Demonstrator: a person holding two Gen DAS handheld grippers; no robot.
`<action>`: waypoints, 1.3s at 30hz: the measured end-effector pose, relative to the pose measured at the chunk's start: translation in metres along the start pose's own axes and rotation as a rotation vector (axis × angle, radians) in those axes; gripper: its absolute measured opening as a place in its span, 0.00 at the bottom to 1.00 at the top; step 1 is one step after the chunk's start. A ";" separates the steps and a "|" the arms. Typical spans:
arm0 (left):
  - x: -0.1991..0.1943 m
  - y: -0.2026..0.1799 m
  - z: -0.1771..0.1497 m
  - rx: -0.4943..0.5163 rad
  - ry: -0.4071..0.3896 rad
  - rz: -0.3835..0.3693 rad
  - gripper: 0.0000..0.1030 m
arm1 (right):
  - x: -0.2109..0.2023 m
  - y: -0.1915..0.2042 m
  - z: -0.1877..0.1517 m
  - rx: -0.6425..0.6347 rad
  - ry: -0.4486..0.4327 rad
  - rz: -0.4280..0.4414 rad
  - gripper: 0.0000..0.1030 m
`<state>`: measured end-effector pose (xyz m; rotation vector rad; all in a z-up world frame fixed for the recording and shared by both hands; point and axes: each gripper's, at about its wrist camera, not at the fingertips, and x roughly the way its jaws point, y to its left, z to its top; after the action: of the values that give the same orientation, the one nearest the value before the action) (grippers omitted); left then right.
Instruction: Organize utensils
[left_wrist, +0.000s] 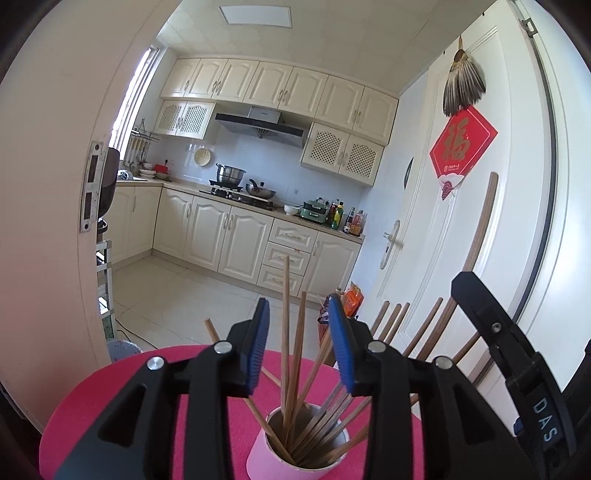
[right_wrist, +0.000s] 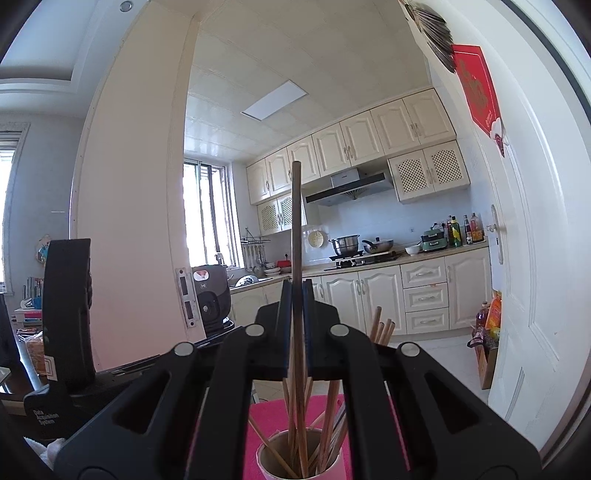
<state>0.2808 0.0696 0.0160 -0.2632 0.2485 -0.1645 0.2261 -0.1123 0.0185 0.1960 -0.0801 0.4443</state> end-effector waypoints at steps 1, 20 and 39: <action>-0.001 0.000 0.000 0.001 0.002 0.001 0.32 | 0.000 0.001 0.000 0.000 0.003 0.000 0.06; -0.053 0.021 0.015 -0.009 0.010 0.054 0.47 | -0.040 0.003 0.044 -0.039 -0.020 -0.035 0.44; 0.007 0.153 -0.025 -0.267 0.454 0.312 0.49 | 0.027 -0.124 -0.012 0.108 0.422 -0.318 0.45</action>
<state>0.3007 0.2077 -0.0510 -0.4473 0.7604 0.1232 0.3051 -0.2080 -0.0110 0.2131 0.3852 0.1657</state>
